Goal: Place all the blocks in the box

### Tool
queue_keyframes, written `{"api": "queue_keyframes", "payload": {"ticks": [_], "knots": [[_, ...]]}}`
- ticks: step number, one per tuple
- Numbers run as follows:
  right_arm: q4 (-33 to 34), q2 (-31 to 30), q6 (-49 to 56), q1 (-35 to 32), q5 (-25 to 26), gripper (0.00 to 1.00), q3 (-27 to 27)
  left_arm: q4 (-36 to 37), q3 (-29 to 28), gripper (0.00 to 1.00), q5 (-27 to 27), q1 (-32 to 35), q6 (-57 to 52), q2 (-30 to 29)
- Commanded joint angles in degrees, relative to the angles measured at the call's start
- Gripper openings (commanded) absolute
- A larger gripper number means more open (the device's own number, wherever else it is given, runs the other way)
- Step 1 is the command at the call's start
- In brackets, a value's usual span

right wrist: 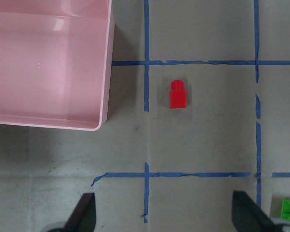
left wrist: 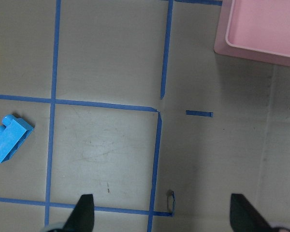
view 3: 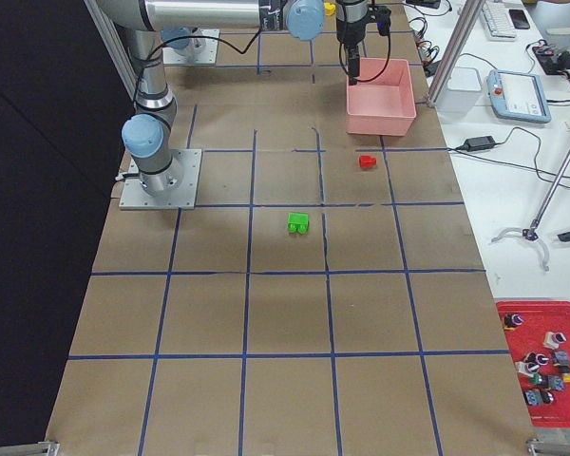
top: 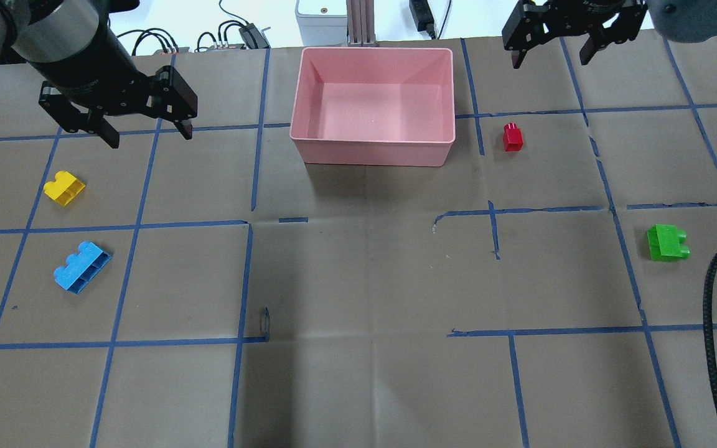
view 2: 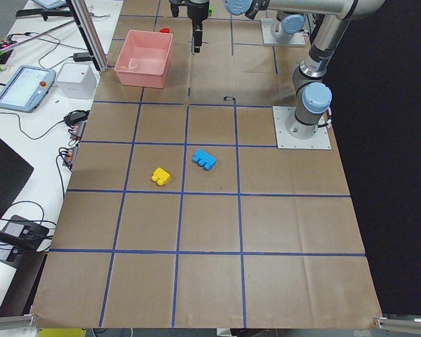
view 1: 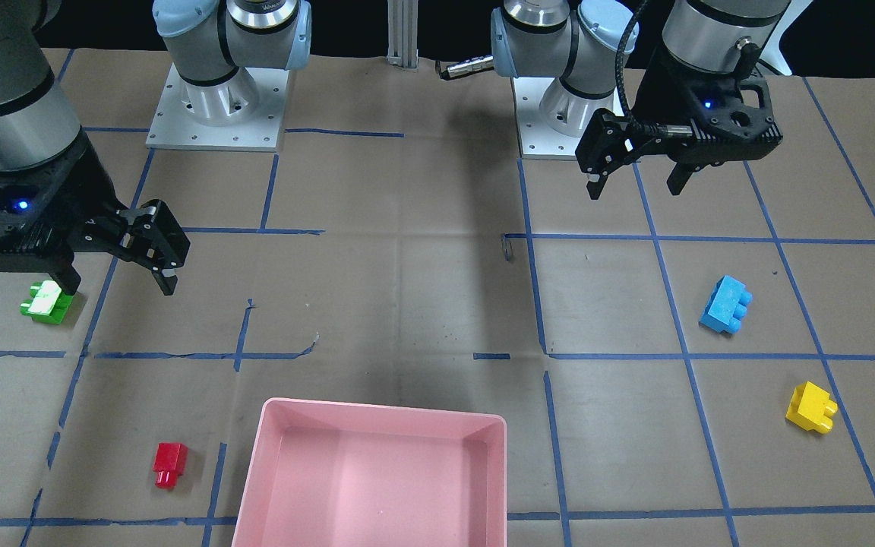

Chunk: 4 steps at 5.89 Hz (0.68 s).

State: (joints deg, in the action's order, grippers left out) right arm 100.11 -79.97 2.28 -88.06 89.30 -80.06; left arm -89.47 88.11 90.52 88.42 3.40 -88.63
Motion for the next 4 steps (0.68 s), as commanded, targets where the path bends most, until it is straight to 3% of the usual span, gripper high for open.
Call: {"api": "queue_keyframes", "payload": {"ticks": [1, 4], "knots": [[0.0, -0.01, 0.0, -0.18, -0.35, 1.0, 0.52, 0.0, 0.04, 0.99, 0.09, 0.0, 0.11, 0.03], [0.17, 0.25, -0.09, -0.27, -0.7, 1.0, 0.96, 0.0, 0.13, 0.99, 0.01, -0.09, -0.33, -0.06]]}}
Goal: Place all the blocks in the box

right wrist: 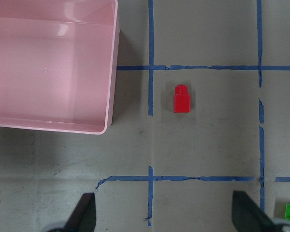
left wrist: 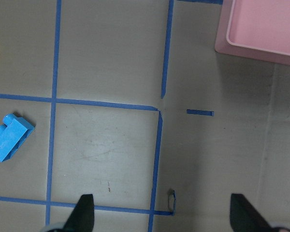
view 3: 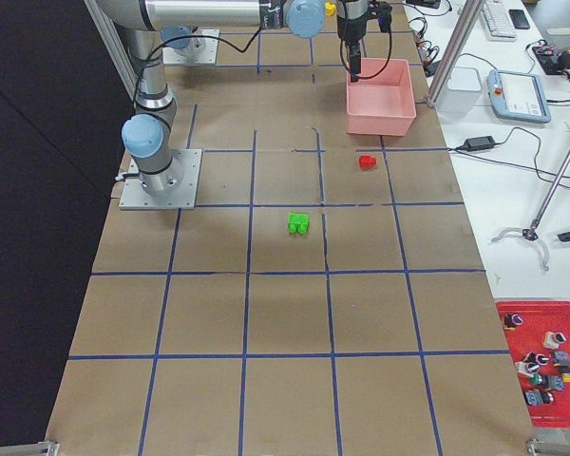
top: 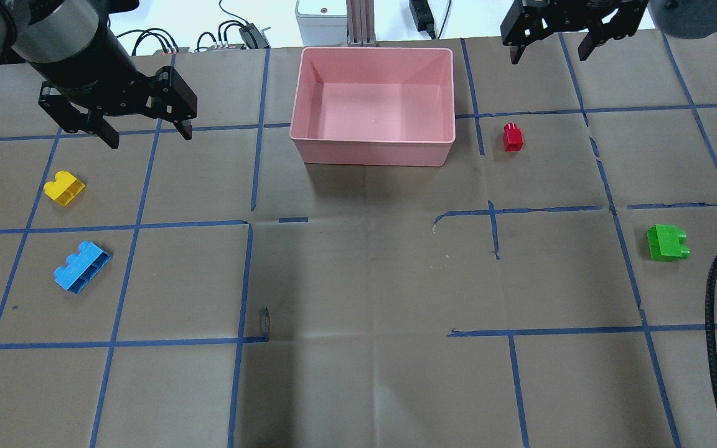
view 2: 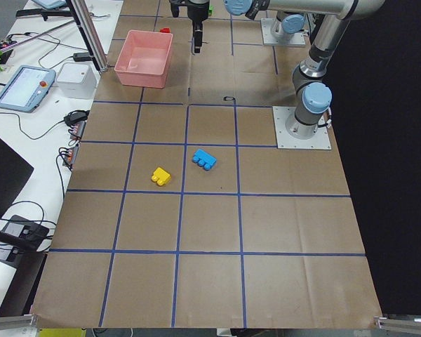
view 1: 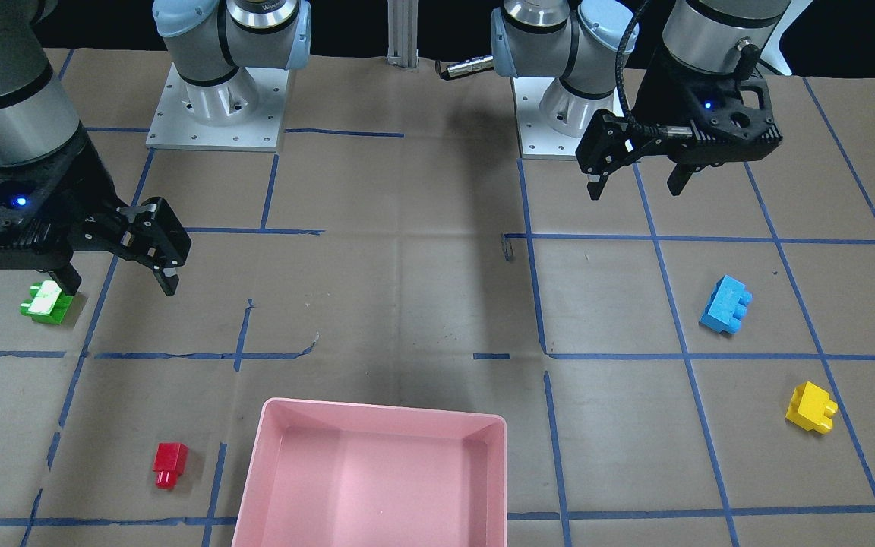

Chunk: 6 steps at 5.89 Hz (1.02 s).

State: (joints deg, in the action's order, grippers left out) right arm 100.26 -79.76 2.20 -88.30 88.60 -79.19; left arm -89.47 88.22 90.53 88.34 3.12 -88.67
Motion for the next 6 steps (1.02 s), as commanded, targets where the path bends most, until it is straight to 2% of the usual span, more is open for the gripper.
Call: {"api": "queue_keyframes", "payload": {"ticks": [1, 3, 4, 6], "knots": [[-0.06, 0.13, 0.0, -0.03, -0.01, 1.0, 0.09, -0.09, 0.11, 0.99, -0.01, -0.01, -0.13, 0.08], [-0.15, 0.22, 0.0, 0.06, 0.17, 1.0, 0.01, 0.0, 1.07, 0.99, -0.01, -1.58, -4.22, 0.25], [-0.15, 0.31, 0.0, 0.06, 0.17, 1.0, -0.78, -0.09, 1.34, 0.99, -0.09, -6.98, -12.88, 0.77], [-0.15, 0.74, 3.56, 1.62, 0.08, 0.99, -1.57, -0.26, 2.65, 0.99, -0.1, -22.6, -34.48, 1.22]]}}
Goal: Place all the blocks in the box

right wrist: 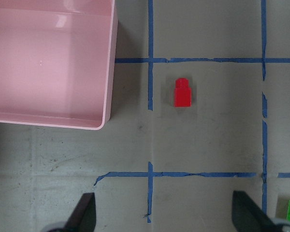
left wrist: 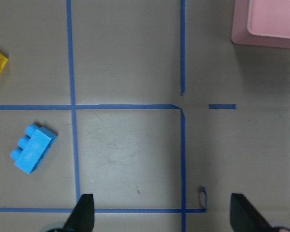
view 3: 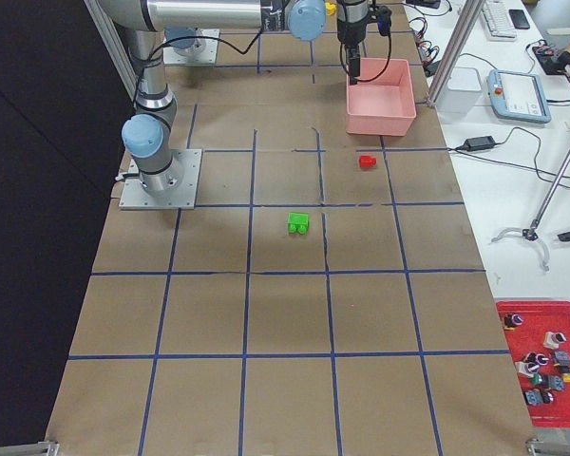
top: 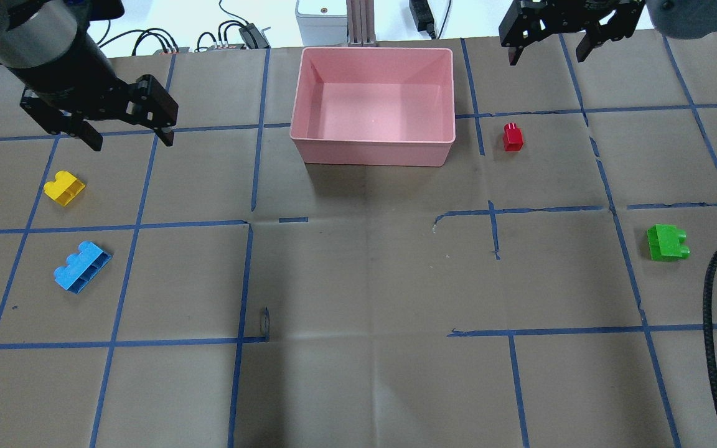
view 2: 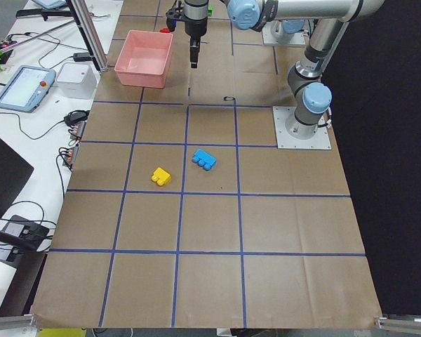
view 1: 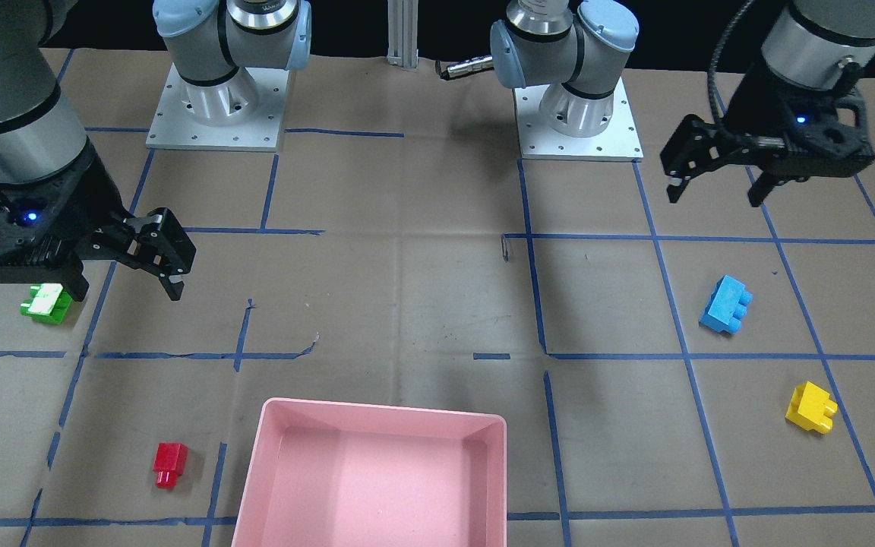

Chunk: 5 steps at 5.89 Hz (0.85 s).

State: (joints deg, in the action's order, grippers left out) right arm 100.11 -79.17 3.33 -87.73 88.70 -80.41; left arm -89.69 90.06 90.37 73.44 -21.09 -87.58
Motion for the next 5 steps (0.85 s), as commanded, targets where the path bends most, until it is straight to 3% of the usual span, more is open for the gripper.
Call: {"api": "queue_keyframes", "payload": {"ticks": [1, 2, 4, 5], "knots": [[0.26, -0.11, 10.65, 5.16, -0.01, 0.99, -0.45, 0.04, 1.08, 0.99, -0.37, -16.05, -19.51, -1.0], [-0.09, -0.02, 14.21, 12.08, -0.1, 0.99, -0.97, 0.13, 1.95, 0.99, -0.72, -22.57, -28.47, -1.97], [1.57, 0.24, 20.03, 25.09, -0.45, 1.0, -7.0, 1.44, 4.76, 0.99, -2.2, -23.34, -44.4, -2.5], [7.24, -0.19, 22.92, 27.76, 0.16, 1.0, -11.65, 2.67, 5.9, 0.99, -3.78, -23.34, -54.65, -2.77]]}}
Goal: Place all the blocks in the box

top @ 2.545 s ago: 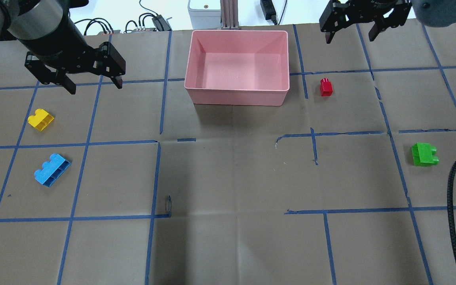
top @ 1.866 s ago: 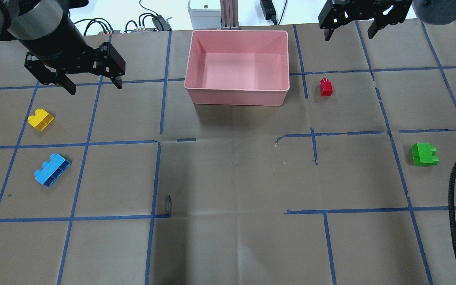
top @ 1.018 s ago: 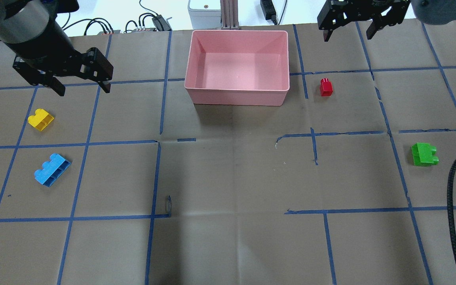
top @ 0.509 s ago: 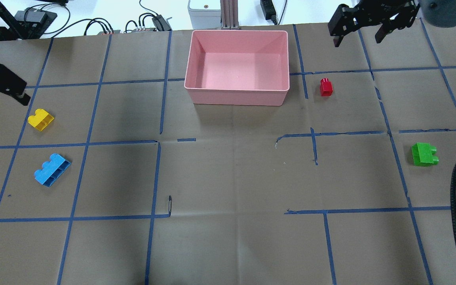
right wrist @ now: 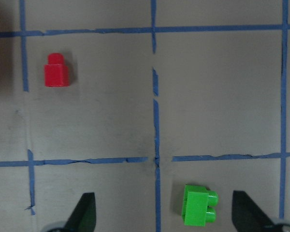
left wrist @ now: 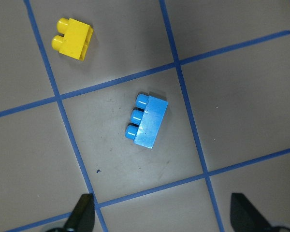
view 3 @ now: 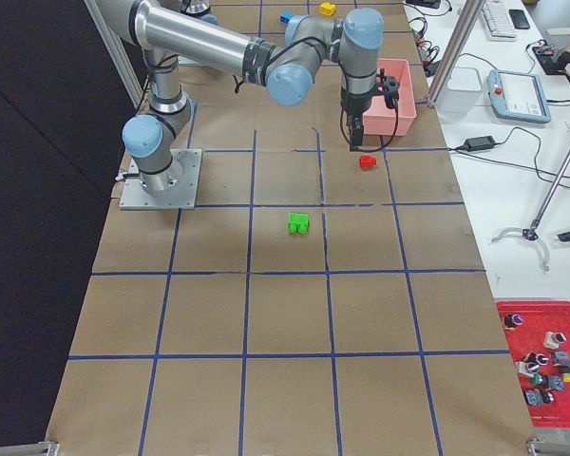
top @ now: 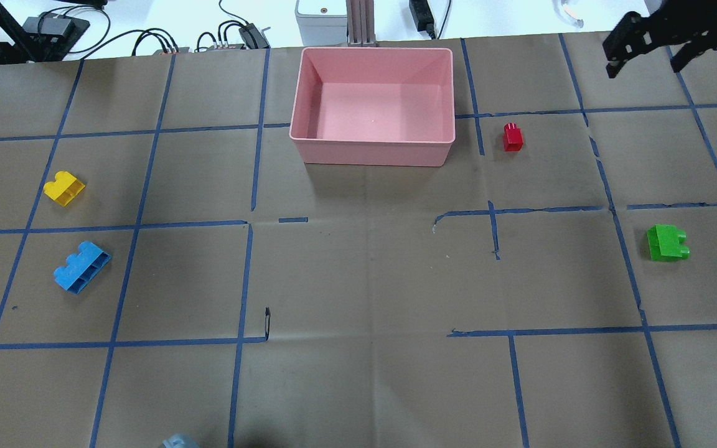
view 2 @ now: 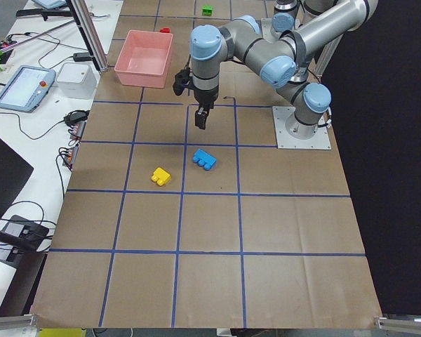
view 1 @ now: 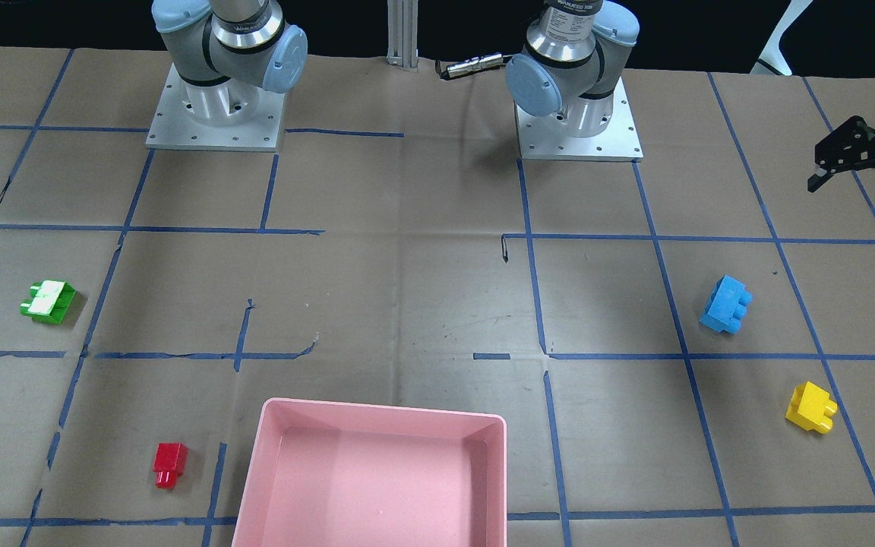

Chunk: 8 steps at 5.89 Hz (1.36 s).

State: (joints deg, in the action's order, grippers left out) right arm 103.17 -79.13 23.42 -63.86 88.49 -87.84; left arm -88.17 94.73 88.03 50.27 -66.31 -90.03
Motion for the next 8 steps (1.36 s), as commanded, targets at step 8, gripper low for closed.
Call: {"api": "queue_keyframes", "payload": {"ticks": [8], "knots": [[38.15, 4.16, -0.92, 12.09, 1.16, 0.99, -35.91, 42.69, 20.82, 0.99, -3.13, 1.59, -14.81, -19.12]]}}
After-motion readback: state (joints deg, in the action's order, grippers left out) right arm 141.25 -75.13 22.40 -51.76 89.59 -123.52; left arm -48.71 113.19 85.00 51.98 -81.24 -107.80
